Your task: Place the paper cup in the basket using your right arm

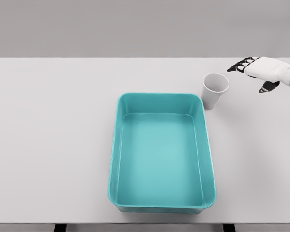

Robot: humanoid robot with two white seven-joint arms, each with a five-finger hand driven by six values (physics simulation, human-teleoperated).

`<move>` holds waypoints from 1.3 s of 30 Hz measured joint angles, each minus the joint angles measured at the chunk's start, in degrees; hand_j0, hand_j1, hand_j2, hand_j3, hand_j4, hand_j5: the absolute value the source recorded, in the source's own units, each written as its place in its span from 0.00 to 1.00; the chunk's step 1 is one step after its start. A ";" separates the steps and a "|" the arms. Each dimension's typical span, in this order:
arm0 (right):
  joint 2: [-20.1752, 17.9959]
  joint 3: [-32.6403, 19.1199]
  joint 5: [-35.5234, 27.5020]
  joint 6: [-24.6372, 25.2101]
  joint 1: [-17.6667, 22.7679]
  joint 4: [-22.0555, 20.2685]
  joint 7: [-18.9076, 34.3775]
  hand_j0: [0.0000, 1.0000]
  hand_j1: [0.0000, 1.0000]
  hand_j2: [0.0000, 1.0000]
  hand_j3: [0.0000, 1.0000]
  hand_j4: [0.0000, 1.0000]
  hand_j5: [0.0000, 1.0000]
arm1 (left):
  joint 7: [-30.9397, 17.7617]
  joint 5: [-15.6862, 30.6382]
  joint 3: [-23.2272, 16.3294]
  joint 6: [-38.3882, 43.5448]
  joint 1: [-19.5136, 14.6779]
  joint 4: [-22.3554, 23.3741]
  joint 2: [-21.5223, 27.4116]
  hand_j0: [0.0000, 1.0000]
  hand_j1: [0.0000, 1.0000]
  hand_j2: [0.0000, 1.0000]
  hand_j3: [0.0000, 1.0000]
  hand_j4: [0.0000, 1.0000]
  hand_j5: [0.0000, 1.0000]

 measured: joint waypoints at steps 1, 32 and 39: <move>0.00 -0.02 -0.01 0.00 0.00 0.03 -0.08 1.00 1.00 1.00 1.00 1.00 1.00 | 0.00 0.00 0.00 -0.01 0.00 0.00 0.00 1.00 1.00 1.00 1.00 1.00 1.00; 2.30 -0.22 -0.69 0.00 0.97 -8.97 -0.26 1.00 1.00 1.00 1.00 1.00 1.00 | 0.00 0.00 0.00 -0.01 0.00 0.00 0.00 1.00 1.00 1.00 1.00 1.00 1.00; 0.74 -0.30 -1.75 0.00 1.49 -12.37 -0.33 1.00 1.00 1.00 1.00 1.00 1.00 | 0.00 0.00 0.01 0.00 0.00 0.00 0.00 1.00 1.00 1.00 1.00 1.00 1.00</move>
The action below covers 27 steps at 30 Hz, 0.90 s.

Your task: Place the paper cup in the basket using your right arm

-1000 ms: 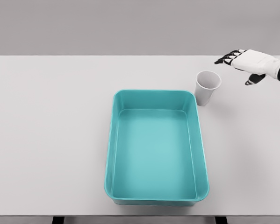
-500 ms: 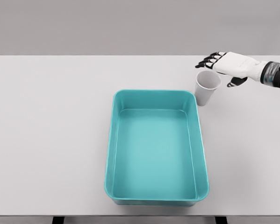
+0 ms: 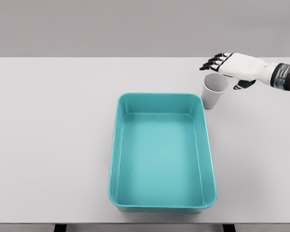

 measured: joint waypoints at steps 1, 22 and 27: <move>-0.19 0.00 -0.32 0.00 0.09 -0.40 -0.01 1.00 1.00 1.00 1.00 1.00 1.00 | 0.00 0.00 -0.01 -0.01 0.00 0.00 0.00 1.00 1.00 1.00 1.00 1.00 1.00; -1.10 0.08 -1.49 0.00 2.11 -3.86 -0.01 1.00 1.00 1.00 1.00 1.00 1.00 | 0.00 0.00 -0.01 0.00 0.00 0.00 0.00 1.00 1.00 1.00 1.00 1.00 1.00; -0.87 0.14 -1.49 0.00 2.55 -3.84 0.05 1.00 1.00 1.00 1.00 1.00 1.00 | 0.00 0.00 -0.01 0.00 0.00 0.00 0.00 1.00 1.00 1.00 1.00 1.00 1.00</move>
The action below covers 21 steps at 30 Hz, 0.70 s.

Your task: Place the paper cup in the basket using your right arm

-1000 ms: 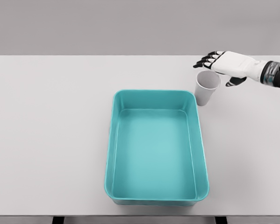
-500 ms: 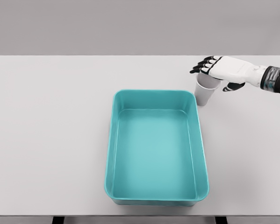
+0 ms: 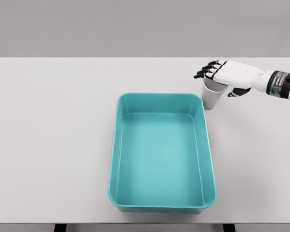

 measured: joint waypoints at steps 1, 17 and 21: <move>0.01 0.00 0.00 0.00 0.00 0.00 0.01 1.00 1.00 1.00 1.00 1.00 1.00 | 0.00 0.00 0.00 0.00 -0.09 0.00 0.00 1.00 1.00 1.00 1.00 1.00 1.00; 0.93 0.11 0.02 0.00 0.70 0.27 -0.06 1.00 1.00 1.00 1.00 1.00 1.00 | 0.00 0.00 0.01 0.01 0.00 0.00 0.00 1.00 1.00 1.00 1.00 1.00 1.00; 1.06 0.15 0.07 0.00 0.70 0.09 -0.06 1.00 1.00 1.00 1.00 1.00 1.00 | 0.00 0.00 0.00 0.01 -0.09 0.00 0.00 1.00 1.00 1.00 1.00 1.00 1.00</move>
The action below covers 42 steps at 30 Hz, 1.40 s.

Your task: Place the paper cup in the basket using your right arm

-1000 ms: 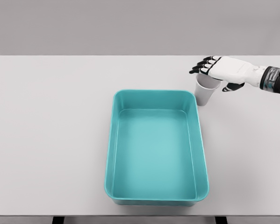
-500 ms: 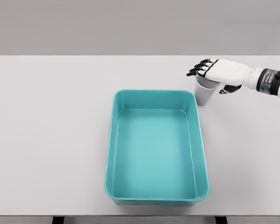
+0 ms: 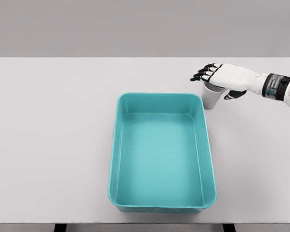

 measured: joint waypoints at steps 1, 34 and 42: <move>0.04 0.01 0.00 0.00 0.00 -0.02 0.01 1.00 1.00 1.00 1.00 1.00 1.00 | 0.00 0.00 0.00 0.00 0.09 0.00 0.00 1.00 1.00 1.00 1.00 1.00 1.00; -0.52 -0.06 -0.34 0.09 0.26 0.03 -0.19 0.62 0.62 0.62 0.62 0.62 0.62 | 0.00 0.00 0.00 0.00 0.09 0.00 0.00 1.00 1.00 1.00 1.00 1.00 1.00; -0.64 -0.01 -0.30 0.04 -0.17 0.00 -0.02 0.62 0.62 0.62 0.62 0.62 0.62 | 0.00 0.00 0.00 0.00 0.00 0.00 0.00 1.00 1.00 1.00 1.00 1.00 1.00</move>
